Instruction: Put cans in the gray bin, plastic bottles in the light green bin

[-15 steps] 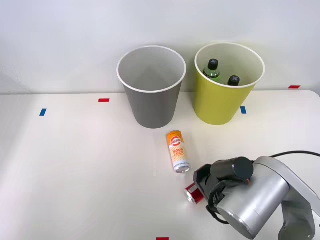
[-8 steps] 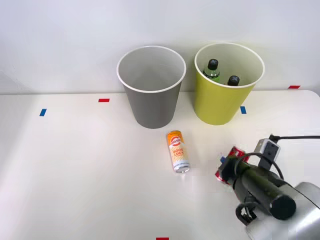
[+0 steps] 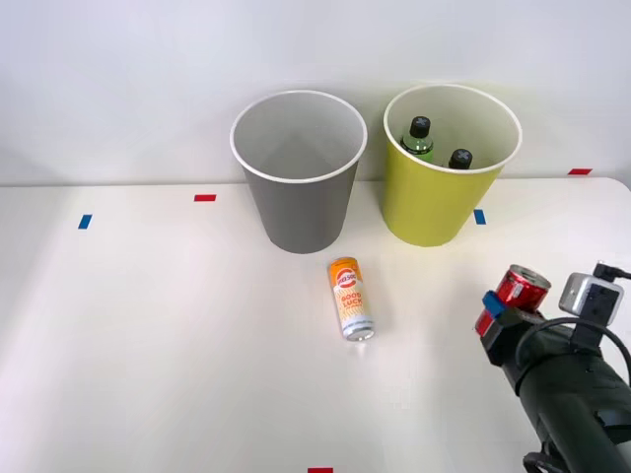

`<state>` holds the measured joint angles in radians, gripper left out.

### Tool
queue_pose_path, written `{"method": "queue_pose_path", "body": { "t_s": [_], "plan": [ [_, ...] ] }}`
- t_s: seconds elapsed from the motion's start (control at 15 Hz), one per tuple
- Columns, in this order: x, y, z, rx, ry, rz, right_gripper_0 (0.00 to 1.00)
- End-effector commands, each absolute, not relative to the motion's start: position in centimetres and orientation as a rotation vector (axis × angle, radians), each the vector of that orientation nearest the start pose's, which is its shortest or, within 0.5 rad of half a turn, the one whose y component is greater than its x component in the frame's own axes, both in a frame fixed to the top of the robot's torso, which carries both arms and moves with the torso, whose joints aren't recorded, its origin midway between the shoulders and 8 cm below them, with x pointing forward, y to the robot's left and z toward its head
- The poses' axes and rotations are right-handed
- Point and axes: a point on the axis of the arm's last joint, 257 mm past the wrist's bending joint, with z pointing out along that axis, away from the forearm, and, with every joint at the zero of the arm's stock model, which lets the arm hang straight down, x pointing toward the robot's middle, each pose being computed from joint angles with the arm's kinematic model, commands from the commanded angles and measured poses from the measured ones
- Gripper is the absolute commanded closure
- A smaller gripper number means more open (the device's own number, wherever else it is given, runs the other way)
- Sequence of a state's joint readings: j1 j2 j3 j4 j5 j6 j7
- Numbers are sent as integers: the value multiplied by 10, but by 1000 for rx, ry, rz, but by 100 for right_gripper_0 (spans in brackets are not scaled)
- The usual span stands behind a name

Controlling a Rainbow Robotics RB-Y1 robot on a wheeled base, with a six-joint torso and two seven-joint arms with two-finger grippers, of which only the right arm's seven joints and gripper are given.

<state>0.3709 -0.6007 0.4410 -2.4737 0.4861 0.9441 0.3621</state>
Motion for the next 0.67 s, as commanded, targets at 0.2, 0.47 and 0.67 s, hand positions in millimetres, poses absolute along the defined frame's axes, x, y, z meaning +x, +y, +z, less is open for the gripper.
{"method": "queue_pose_path", "body": {
  "t_s": [0.2,0.47,0.67],
  "plan": [
    [387,-261,-169,250,1797,64,100],
    [399,-255,-138,183,1704,114,100],
    [404,-237,-120,98,1636,182,100]
  ]
}}
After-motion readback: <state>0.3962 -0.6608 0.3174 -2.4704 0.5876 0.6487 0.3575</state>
